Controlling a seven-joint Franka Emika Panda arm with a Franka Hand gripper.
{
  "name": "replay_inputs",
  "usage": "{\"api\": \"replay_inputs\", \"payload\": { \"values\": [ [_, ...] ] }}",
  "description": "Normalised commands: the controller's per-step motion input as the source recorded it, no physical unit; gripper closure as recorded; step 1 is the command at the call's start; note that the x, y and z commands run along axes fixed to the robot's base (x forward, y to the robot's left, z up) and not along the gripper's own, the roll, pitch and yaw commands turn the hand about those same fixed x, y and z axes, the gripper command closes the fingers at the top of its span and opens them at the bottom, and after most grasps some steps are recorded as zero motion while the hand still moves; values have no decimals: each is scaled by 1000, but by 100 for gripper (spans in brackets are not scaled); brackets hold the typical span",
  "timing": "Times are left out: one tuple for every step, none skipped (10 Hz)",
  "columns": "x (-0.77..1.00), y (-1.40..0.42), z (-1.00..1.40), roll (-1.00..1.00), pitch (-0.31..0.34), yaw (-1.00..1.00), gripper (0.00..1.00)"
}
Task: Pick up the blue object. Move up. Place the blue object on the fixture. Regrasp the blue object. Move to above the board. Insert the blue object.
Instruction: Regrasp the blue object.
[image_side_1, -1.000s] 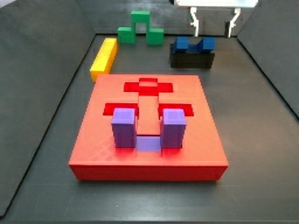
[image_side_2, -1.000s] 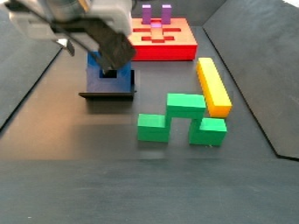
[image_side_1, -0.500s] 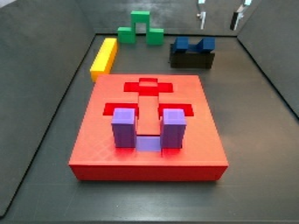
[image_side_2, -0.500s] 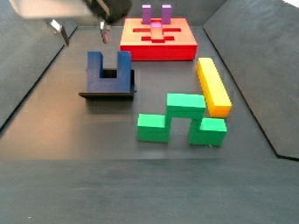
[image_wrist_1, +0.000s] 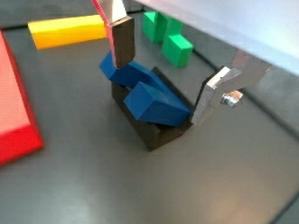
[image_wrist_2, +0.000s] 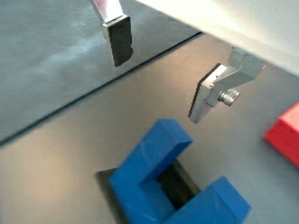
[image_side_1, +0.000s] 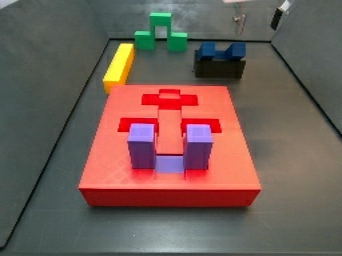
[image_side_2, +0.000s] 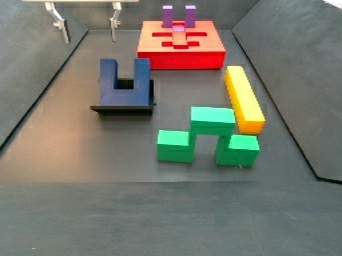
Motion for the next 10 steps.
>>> {"api": "replay_inputs", "payload": {
  "values": [
    [306,-91,0,1000,-94,397,0],
    [323,-103,0,1000,0,254,0],
    [363,-134,0,1000,140,77,0],
    [386,-237,26,1000,309,0,0],
    [366,-300,14,1000,420,0,0],
    [346,-309,11,1000,457,0,0],
    [354,-303,0,1000,480,0,0],
    [371,-271,0,1000,497,-6,0],
    [391,-229,0,1000,534,-40,0],
    [411,-177,-137,694,560,-211,0]
  ]
}}
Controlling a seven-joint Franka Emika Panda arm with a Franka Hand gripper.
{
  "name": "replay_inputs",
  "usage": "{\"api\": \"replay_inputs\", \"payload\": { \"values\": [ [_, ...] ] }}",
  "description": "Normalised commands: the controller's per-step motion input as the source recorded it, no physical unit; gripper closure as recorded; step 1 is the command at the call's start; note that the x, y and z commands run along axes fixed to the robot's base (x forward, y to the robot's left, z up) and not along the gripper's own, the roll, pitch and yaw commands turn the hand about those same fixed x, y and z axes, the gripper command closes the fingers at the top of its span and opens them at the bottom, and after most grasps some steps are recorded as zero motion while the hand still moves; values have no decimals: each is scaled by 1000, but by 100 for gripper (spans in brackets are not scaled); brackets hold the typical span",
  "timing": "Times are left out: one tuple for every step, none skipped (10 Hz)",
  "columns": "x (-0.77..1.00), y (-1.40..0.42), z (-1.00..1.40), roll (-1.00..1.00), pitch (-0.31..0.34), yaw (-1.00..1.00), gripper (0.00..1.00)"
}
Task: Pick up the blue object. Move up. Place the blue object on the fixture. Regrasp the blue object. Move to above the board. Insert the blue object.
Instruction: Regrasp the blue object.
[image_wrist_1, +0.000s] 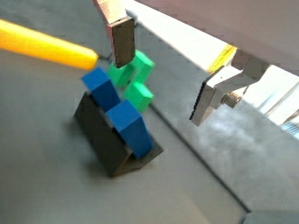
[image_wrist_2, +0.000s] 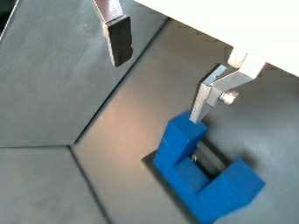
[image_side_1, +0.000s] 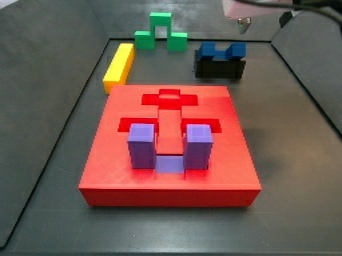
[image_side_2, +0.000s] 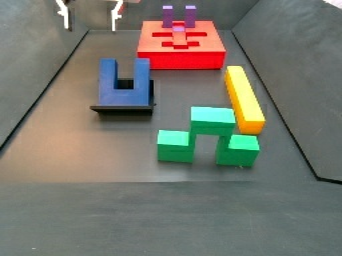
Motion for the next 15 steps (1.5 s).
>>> {"api": "replay_inputs", "payload": {
  "values": [
    [443,-71,-200,597,597,-243,0],
    [449,-23,-237,611,631,-231,0],
    [463,0,-86,389,560,-294,0],
    [489,9,-129,157,471,-383,0],
    [640,34,-271,109,317,-337,0],
    [503,83,-320,34,0,-151,0],
    [329,126,-380,37,-120,-14,0],
    [49,157,-537,0,-274,11,0],
    [0,277,-409,-97,-414,143,0],
    [-249,314,-177,-251,-563,237,0],
    [-311,371,83,-429,-503,303,0],
    [-69,234,380,-477,-306,366,0],
    [0,120,500,-411,-183,346,0],
    [74,40,531,-251,0,331,0],
    [146,0,249,-54,0,280,0]
  ]
}}
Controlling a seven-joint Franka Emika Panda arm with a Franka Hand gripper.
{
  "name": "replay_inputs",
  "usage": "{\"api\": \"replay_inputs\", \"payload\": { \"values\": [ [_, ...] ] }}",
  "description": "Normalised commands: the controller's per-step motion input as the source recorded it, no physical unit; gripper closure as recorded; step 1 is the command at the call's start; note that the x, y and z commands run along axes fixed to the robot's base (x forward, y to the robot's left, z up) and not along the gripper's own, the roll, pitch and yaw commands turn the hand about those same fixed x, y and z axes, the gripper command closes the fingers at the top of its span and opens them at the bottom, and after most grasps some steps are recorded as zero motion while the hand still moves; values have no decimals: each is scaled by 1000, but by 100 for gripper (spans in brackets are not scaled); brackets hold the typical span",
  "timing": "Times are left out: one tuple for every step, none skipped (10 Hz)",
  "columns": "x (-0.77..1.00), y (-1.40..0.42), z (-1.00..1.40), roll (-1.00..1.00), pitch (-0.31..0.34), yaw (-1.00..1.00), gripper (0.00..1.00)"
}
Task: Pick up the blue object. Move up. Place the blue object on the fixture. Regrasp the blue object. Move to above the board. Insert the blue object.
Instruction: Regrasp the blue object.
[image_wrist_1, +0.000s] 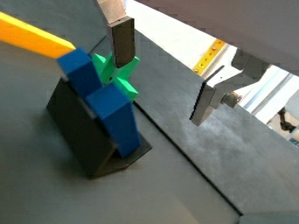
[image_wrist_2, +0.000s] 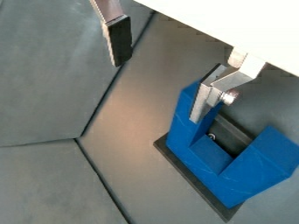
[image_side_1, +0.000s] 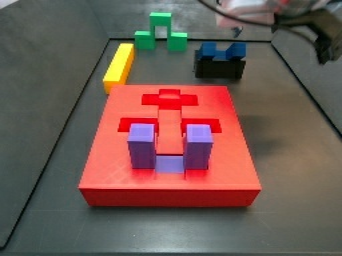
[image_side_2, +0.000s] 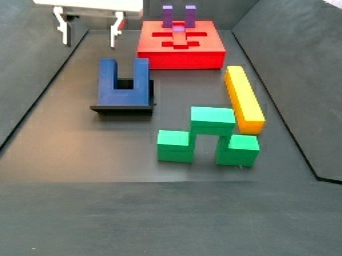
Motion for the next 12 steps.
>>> {"api": "replay_inputs", "payload": {
  "values": [
    [169,-9,-34,203,37,197,0],
    [129,-6,-114,294,66,149,0],
    [0,-46,-251,337,23,80,0],
    [-37,-46,0,291,106,0,0],
    [0,-123,0,363,263,0,0],
    [0,-149,0,386,251,0,0],
    [0,-174,-77,354,131,0,0],
    [0,-157,-140,323,0,23,0],
    [0,-89,-214,331,0,54,0],
    [40,-3,-283,414,0,63,0],
    [0,0,-291,426,0,49,0],
    [0,0,-257,331,0,34,0]
  ]
}}
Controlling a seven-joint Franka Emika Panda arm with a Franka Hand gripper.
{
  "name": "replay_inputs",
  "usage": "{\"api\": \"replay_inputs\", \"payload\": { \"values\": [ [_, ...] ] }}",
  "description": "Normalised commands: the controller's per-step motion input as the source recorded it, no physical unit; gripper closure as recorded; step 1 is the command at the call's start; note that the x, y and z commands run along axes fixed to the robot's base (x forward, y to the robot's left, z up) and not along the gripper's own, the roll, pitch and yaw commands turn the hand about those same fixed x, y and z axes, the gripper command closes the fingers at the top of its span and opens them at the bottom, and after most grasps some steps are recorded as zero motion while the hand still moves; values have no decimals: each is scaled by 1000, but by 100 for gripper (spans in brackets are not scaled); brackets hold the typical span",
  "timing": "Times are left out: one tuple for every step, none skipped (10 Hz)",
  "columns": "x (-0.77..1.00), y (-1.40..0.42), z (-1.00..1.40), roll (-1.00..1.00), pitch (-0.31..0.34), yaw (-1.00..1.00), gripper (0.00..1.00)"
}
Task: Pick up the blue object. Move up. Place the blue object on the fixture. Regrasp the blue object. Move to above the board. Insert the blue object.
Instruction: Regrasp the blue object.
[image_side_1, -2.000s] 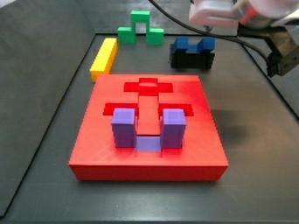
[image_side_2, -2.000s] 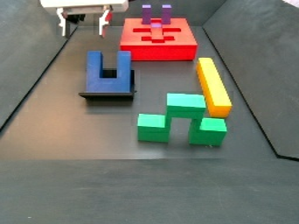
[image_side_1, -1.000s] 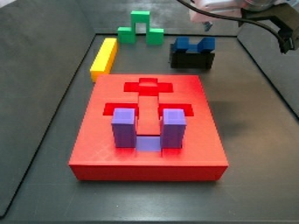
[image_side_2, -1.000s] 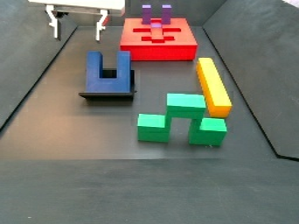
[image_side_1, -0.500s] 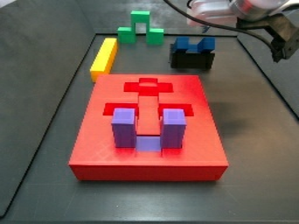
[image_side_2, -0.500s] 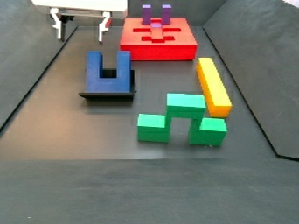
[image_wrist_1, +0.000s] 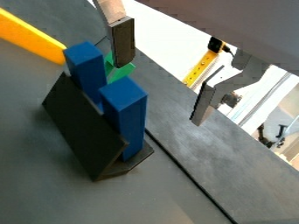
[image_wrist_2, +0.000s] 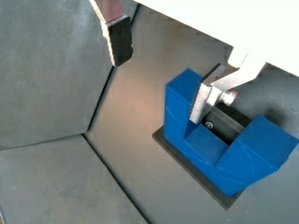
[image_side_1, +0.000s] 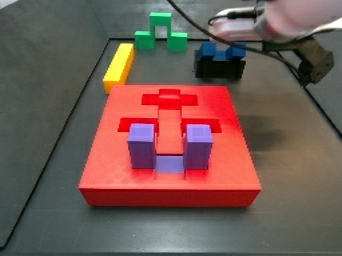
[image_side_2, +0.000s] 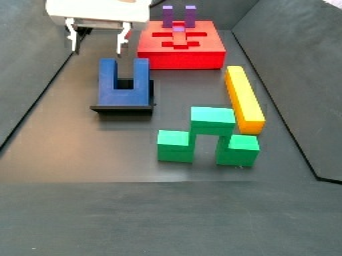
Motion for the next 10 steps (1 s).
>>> {"api": "replay_inputs", "payload": {
  "values": [
    [-111,0,-311,240,-26,14,0],
    [-154,0,-334,177,-74,37,0],
    [-189,0,-429,211,-57,77,0],
    [-114,29,-326,77,-54,126,0],
    [-74,20,-280,57,-54,131,0],
    [-74,0,-103,-6,-66,80,0],
    [-23,46,-6,-120,-31,26,0],
    [0,114,0,-117,0,26,0],
    [97,203,0,-171,23,0,0],
    [31,177,6,-197,40,0,0]
  ]
}}
